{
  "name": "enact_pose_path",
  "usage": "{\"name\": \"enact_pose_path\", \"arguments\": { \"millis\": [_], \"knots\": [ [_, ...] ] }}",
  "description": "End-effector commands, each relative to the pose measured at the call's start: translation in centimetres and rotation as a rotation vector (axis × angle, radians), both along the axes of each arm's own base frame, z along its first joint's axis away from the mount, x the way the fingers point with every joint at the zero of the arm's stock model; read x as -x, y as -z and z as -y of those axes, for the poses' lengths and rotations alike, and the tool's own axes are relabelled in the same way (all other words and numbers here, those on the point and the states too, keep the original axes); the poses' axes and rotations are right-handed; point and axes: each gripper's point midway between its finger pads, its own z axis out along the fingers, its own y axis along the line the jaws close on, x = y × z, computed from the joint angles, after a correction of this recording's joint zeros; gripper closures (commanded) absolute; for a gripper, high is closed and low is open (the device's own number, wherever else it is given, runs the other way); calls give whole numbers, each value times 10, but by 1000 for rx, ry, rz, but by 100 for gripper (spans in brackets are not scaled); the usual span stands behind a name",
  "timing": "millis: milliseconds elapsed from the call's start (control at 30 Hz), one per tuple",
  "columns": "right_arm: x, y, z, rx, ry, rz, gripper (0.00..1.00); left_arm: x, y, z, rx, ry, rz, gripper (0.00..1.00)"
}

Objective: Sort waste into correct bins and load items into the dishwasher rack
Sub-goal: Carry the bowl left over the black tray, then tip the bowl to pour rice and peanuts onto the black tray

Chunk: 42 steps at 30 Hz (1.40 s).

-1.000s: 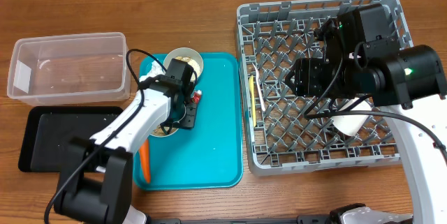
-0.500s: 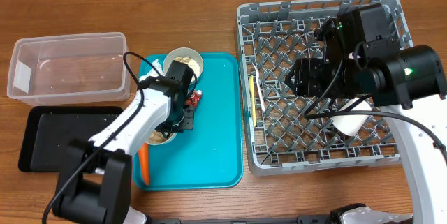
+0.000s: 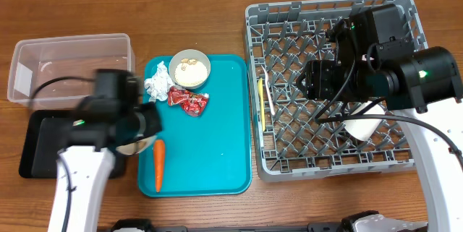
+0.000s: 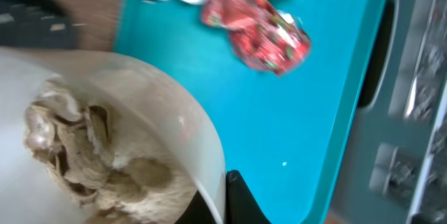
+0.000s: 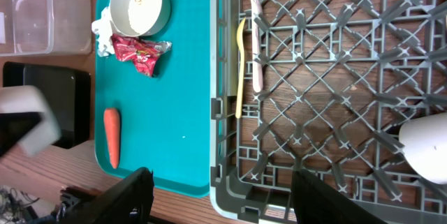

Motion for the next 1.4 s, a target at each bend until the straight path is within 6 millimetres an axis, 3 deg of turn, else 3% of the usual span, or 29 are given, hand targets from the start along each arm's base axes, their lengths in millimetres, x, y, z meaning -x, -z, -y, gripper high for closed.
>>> {"name": "enact_pose_path", "arguments": {
  "millis": [0,333,533,667,833,1000,1367],
  "knots": [
    [-1,0,1,16,-3,13,33,-4,-17,-17,130,-5,68,96],
    [-1,0,1,16,-3,14,33,-8,-36,-100,426,-143,336,96],
    [-1,0,1,16,-3,13,33,2,-16,-126,569,-201,464,96],
    [-1,0,1,16,-3,13,33,6,-5,-133,670,-209,605,96],
    [-1,0,1,16,-2,13,33,9,-11,-132,788,-158,851,96],
    [0,0,1,16,-3,11,33,9,7,-133,839,-190,836,96],
    [0,0,2,18,-2,7,33,11,7,-131,813,-171,855,96]
  ]
}}
